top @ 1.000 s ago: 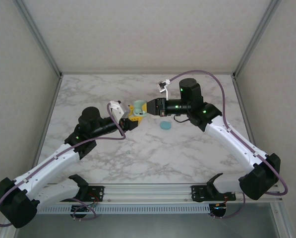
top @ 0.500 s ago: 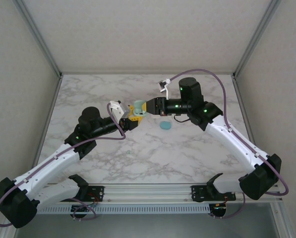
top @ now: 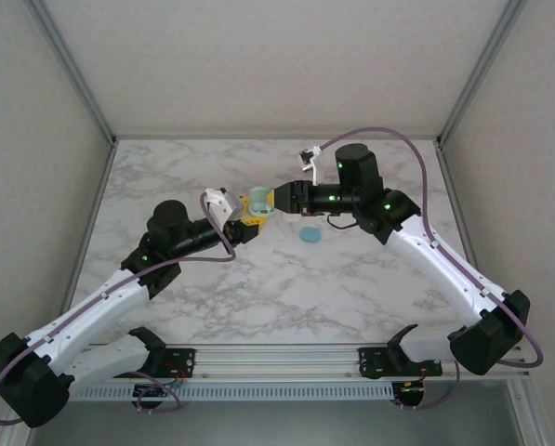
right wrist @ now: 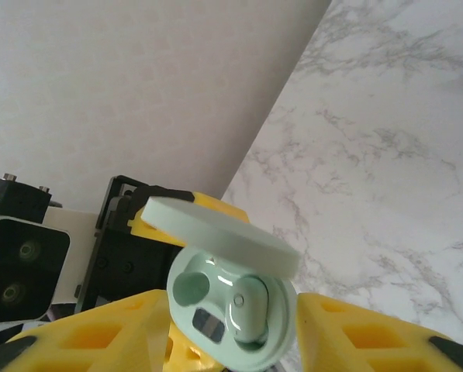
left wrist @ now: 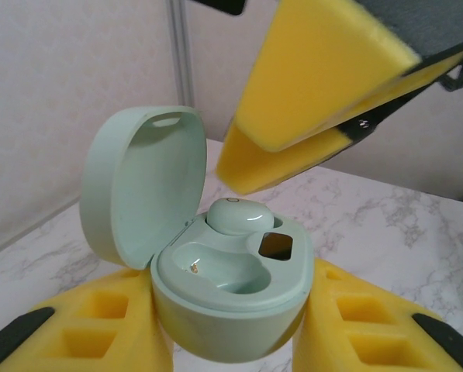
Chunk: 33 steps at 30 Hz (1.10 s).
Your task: Insert the wireless bluetooth earbuds into the charging case
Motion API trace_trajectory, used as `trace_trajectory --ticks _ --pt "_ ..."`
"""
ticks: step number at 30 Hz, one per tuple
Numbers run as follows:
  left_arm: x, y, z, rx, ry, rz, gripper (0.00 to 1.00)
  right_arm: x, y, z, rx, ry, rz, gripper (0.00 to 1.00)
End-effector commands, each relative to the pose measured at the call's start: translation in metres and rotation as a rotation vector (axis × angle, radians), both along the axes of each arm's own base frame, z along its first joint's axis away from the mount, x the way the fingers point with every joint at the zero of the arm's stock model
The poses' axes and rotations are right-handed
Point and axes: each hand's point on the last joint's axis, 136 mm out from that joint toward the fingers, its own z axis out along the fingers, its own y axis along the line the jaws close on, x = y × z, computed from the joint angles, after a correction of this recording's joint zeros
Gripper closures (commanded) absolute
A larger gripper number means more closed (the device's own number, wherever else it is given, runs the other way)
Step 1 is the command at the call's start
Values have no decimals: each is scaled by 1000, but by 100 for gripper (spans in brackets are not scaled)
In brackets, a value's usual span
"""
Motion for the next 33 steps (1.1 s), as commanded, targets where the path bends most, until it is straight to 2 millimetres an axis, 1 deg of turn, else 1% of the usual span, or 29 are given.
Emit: trace_trajectory --ticks 1,3,5,7,8,10,13,14,15,17,19,20,23,26,29,33 --pt "8 13 21 -25 -48 102 77 -2 -21 24 -8 -113 -93 53" --pt "11 24 20 -29 -55 158 77 5 -39 10 -87 -130 -194 55" --pt "11 35 21 -35 -59 202 77 16 -58 -17 -187 -111 -294 58" --pt "8 46 22 -39 -69 238 77 23 -66 -47 -274 -59 -335 60" --pt "6 53 25 -42 -75 258 77 25 -65 -64 -309 -30 -321 59" --pt "1 62 29 -40 -86 283 77 25 -54 -97 -366 56 -260 60" --pt "-9 75 37 -36 -107 308 77 16 -23 -146 -444 184 -101 60" --pt "-13 78 40 -35 -111 311 77 13 -12 -160 -478 196 -49 60" --pt "-16 81 44 -38 -116 314 77 5 2 -178 -529 199 22 60" --pt "-23 86 49 -40 -123 316 77 -10 28 -199 -618 179 142 59" --pt "-30 90 58 -53 -135 314 77 -20 46 -224 -713 145 234 58" --pt "-33 92 61 -59 -141 315 77 -22 52 -233 -743 130 258 57" --pt "-40 99 72 -75 -166 323 76 -32 71 -256 -791 103 356 56" --pt "-46 103 78 -68 -175 321 76 -40 87 -272 -824 74 428 56" --pt "-49 105 81 -67 -184 321 76 -46 95 -283 -879 35 485 55" --pt "-51 105 85 -70 -193 317 76 -46 96 -299 -979 -15 514 53"
